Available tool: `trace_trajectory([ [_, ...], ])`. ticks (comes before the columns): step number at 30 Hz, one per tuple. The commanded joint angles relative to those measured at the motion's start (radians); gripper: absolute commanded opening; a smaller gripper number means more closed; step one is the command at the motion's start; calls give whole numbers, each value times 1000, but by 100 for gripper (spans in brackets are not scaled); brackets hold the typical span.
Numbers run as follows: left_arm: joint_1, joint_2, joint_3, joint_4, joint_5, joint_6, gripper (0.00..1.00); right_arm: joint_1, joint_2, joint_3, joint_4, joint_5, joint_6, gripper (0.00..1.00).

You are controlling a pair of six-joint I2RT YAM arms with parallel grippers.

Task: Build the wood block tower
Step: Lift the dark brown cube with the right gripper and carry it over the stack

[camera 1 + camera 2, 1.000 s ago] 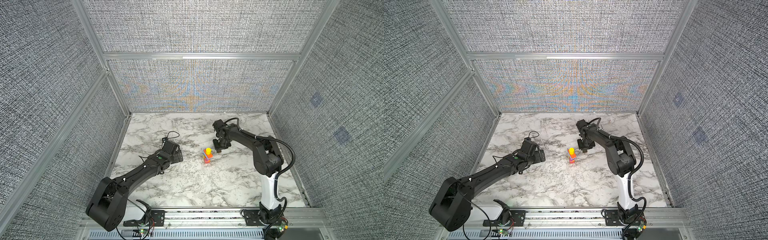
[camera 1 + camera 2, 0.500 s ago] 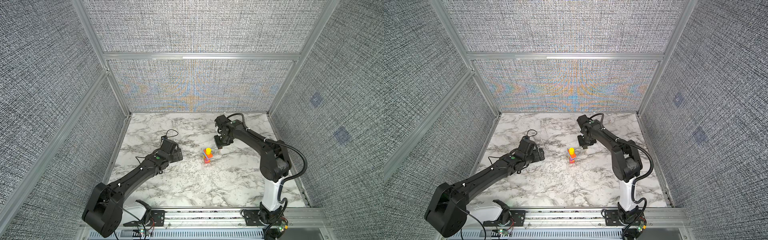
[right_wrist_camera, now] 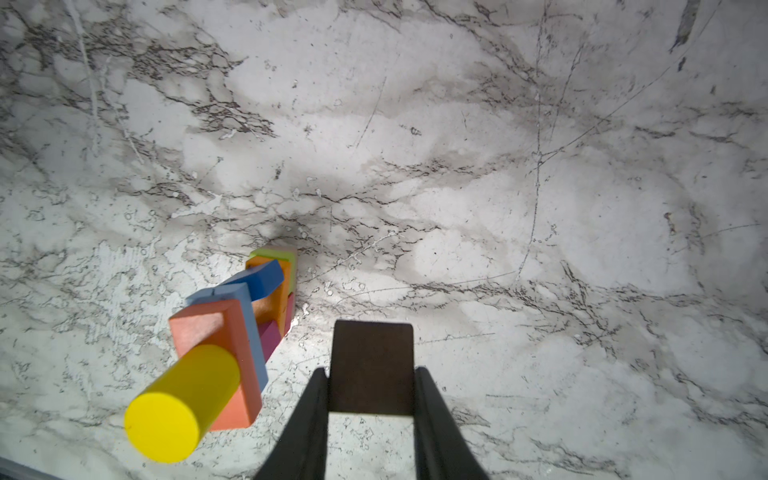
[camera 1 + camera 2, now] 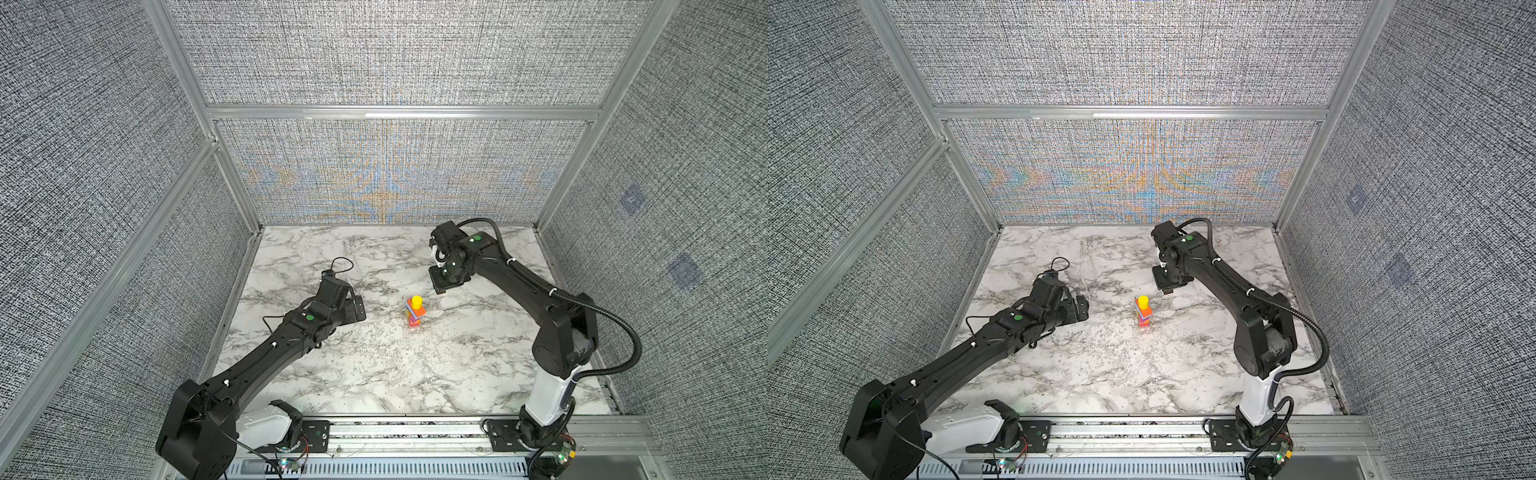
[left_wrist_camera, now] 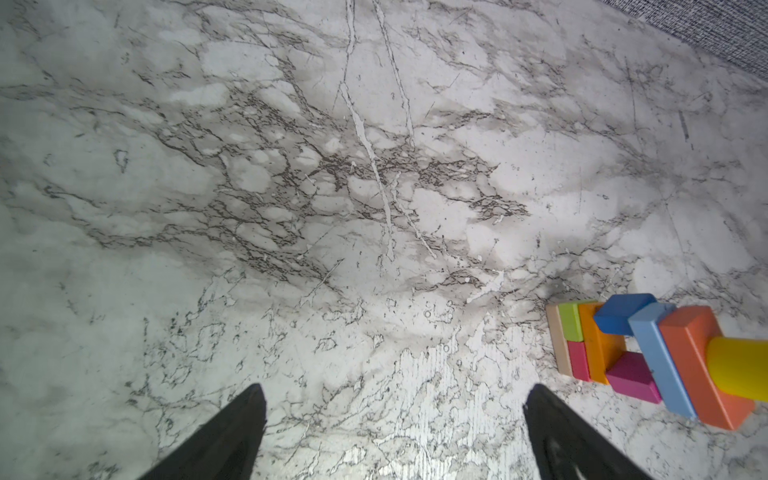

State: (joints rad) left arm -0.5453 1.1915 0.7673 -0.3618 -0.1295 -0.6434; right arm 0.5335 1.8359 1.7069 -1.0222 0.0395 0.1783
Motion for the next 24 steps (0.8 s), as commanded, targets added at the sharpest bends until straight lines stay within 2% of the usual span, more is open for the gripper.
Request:
trace_trajectory([
  [1,1,-18,-12,-12,27,10,99,23,-12,31,-67,-4,-8,28],
  [11,1,-67,-57,-3,39,-2,99,92,9,129,-148,-25,-10,28],
  [24,1,-84,-84,9,43,-9,99,147,53,178,-187,-12,-7,28],
])
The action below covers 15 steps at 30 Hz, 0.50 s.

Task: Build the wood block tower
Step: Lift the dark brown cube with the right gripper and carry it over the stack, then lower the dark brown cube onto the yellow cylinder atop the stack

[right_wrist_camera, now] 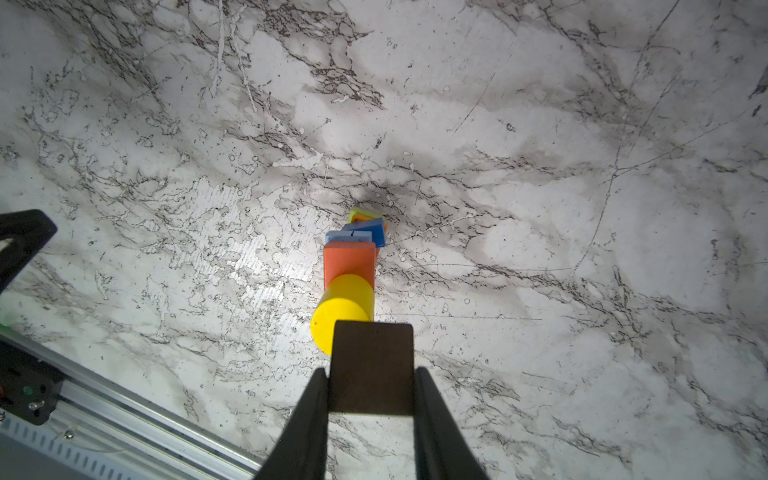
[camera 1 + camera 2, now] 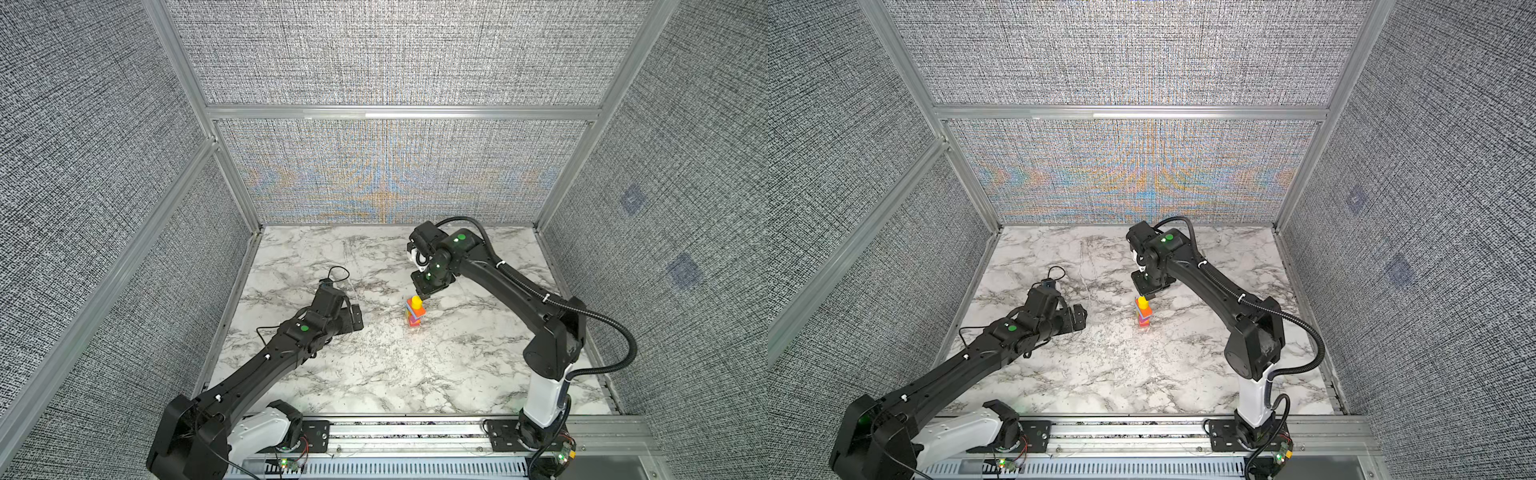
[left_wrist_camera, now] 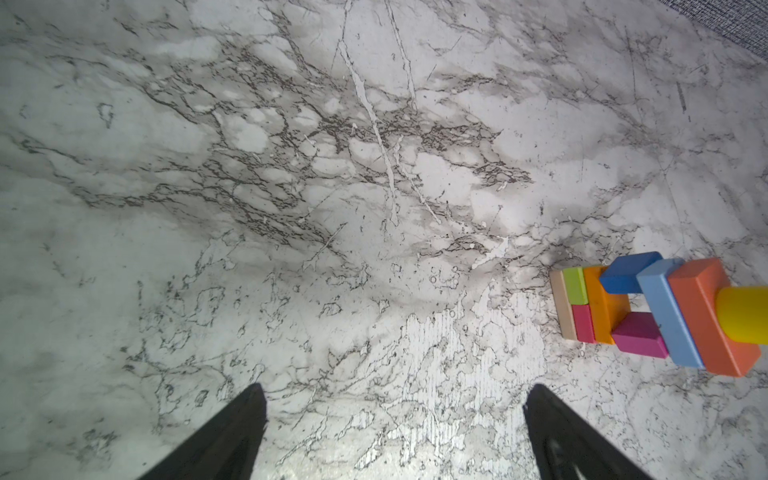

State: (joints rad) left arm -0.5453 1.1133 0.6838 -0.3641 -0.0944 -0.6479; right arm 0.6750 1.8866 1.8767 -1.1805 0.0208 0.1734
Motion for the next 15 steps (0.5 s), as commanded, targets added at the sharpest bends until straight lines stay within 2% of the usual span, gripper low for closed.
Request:
trace_trajectory([
  [1,1,-8,-1,12,10,-4,99,7,6,10,-30,6,-2,28],
  [15,1,-8,-12,22,12,-5,99,27,45,42,-46,4,-2,28],
])
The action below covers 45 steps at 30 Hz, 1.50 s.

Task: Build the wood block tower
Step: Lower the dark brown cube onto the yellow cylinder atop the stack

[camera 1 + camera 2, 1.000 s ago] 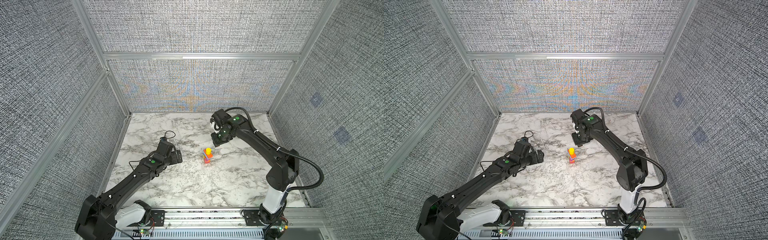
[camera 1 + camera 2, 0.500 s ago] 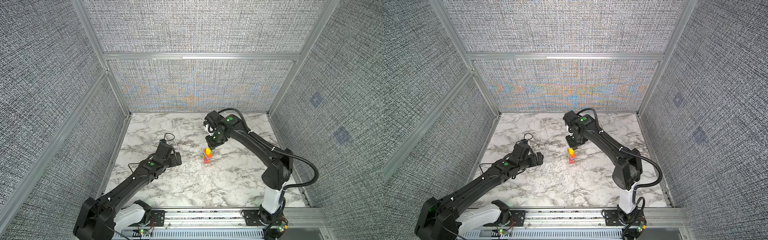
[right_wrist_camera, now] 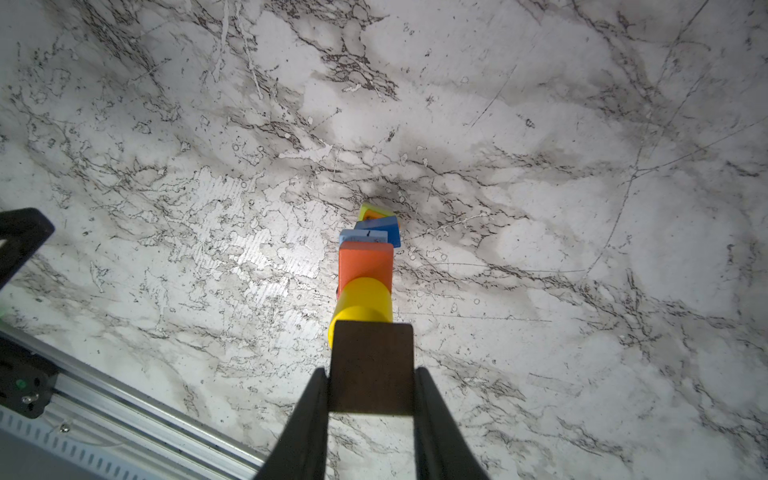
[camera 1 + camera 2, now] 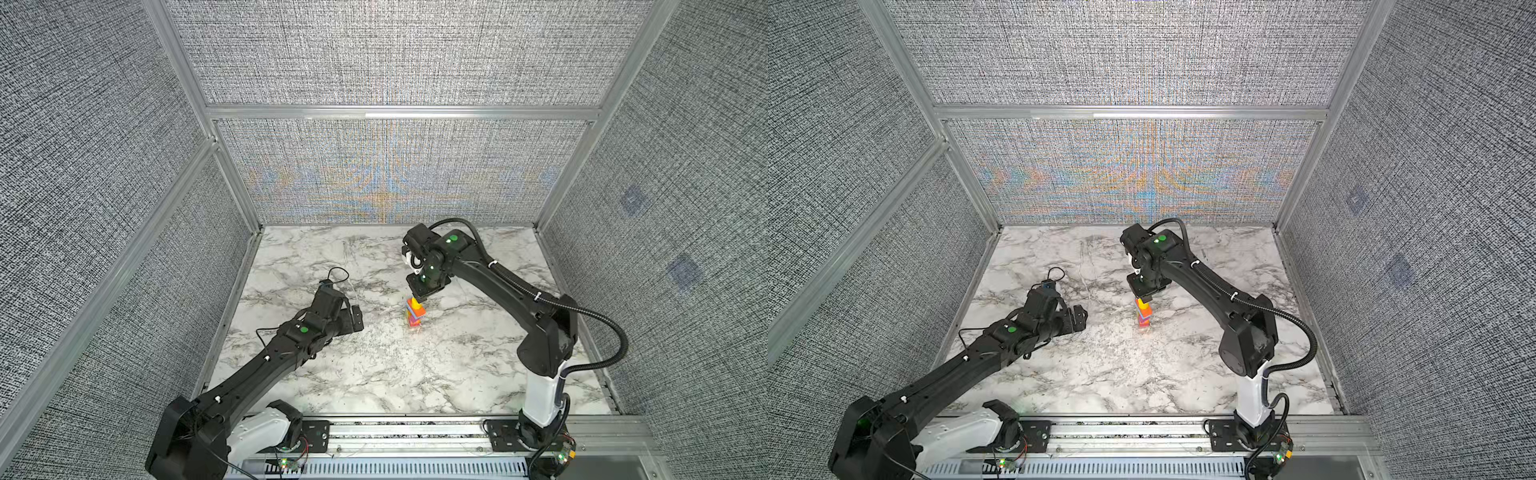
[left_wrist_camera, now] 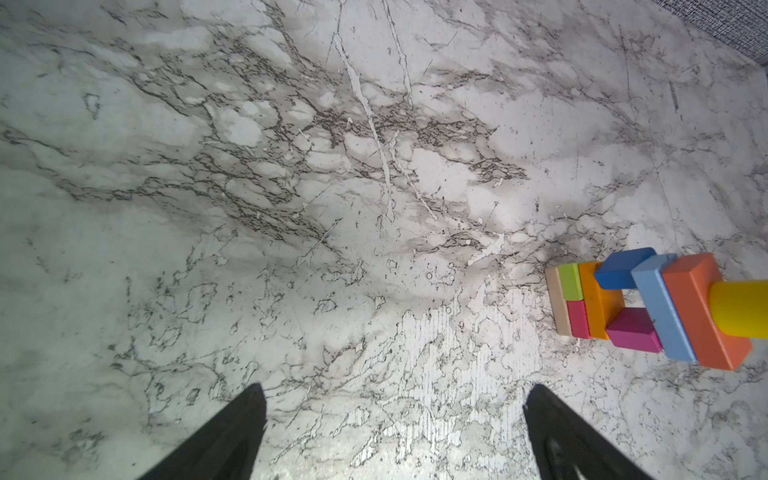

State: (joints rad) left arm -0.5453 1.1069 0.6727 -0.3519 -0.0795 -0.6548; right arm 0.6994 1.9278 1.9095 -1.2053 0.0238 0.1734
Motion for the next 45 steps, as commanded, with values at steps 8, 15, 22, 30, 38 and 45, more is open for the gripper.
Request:
trace_trajectory([
  [8,1,-8,-4,10,-5,1,99,7,14,13,-21,4,-2,28],
  [15,1,-7,-5,11,-6,0,99,9,18,16,-22,10,-2,28],
  [22,1,-6,-4,16,-9,0,99,9,21,17,-22,16,-2,28],
  [30,2,-2,-5,18,-10,0,99,11,30,22,-21,15,-1,28],
  [38,1,-4,-7,18,-13,0,99,12,36,23,-22,16,1,28],
  [45,1,-9,-7,17,-16,1,99,15,40,32,-27,22,3,29],
])
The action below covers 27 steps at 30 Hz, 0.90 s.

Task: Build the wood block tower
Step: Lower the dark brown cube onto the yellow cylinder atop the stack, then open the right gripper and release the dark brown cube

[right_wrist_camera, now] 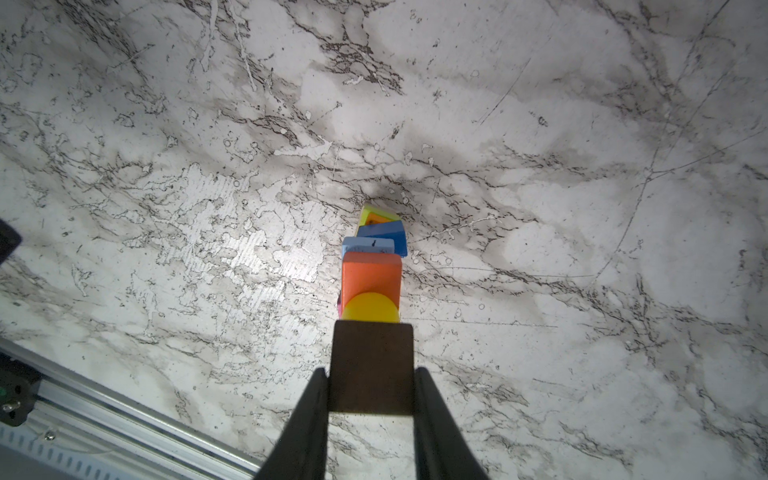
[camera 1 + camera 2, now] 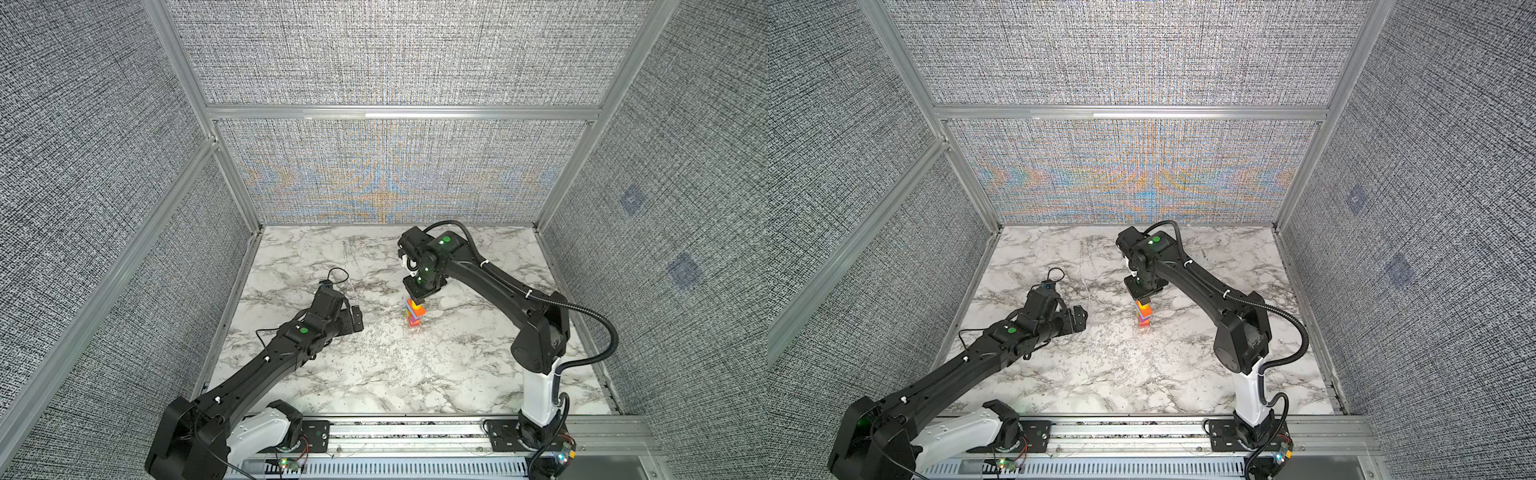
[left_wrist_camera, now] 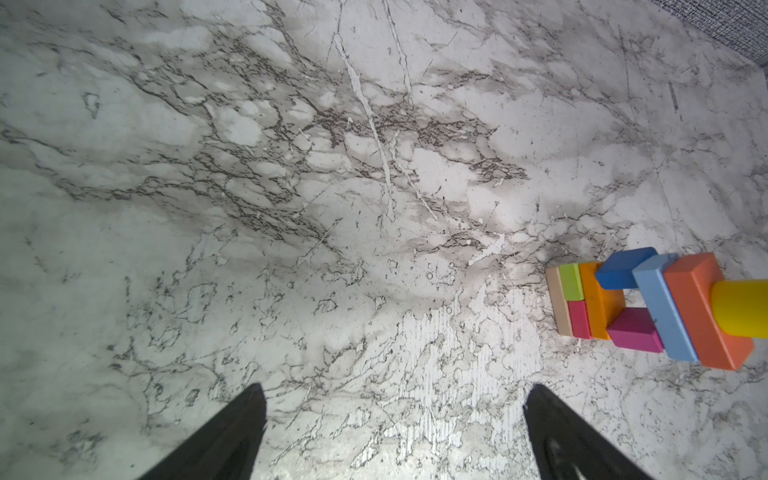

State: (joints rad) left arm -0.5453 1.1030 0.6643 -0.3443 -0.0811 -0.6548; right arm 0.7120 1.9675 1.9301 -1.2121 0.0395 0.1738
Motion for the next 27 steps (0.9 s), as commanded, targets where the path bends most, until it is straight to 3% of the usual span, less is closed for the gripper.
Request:
trace_trajectory([
  [1,2,-3,1,10,-14,1,99,1,2,12,-20,8,3,29],
  [14,1,-12,9,1,-25,10,99,10,5,18,-26,31,-1,52],
  [27,1,-95,45,-29,-72,65,99,12,-42,46,-23,36,-10,56],
])
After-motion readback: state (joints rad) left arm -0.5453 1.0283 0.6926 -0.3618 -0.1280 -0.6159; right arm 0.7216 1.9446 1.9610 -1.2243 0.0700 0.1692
